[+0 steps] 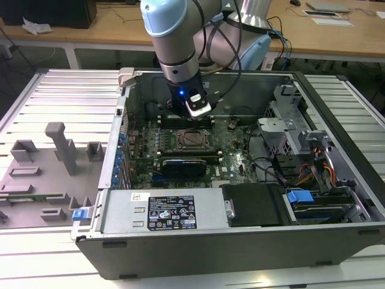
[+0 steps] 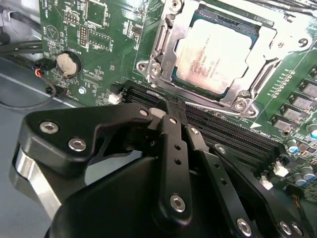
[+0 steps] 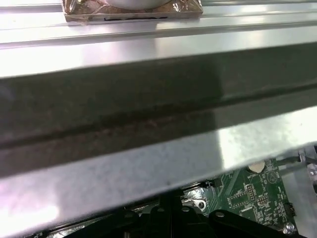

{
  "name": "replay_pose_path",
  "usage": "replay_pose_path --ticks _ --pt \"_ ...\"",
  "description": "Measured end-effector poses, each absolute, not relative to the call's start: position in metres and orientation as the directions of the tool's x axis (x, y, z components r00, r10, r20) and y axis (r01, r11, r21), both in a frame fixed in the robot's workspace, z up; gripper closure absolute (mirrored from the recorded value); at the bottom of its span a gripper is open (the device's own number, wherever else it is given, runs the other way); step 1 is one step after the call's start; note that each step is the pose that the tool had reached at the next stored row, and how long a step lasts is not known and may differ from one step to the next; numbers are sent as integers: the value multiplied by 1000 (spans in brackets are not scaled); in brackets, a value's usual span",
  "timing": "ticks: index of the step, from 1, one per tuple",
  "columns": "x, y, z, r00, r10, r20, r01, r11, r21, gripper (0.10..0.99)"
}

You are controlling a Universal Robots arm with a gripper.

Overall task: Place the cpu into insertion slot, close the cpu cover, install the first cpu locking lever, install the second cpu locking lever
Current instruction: 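Install the first cpu locking lever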

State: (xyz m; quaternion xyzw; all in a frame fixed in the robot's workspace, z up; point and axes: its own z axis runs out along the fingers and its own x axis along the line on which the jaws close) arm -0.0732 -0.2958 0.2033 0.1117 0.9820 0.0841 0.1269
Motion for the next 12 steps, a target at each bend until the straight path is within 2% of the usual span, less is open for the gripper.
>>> replay_pose_path --ticks 12 --pt "-74 -294 198 -930 285 -231 244 950 193 980"
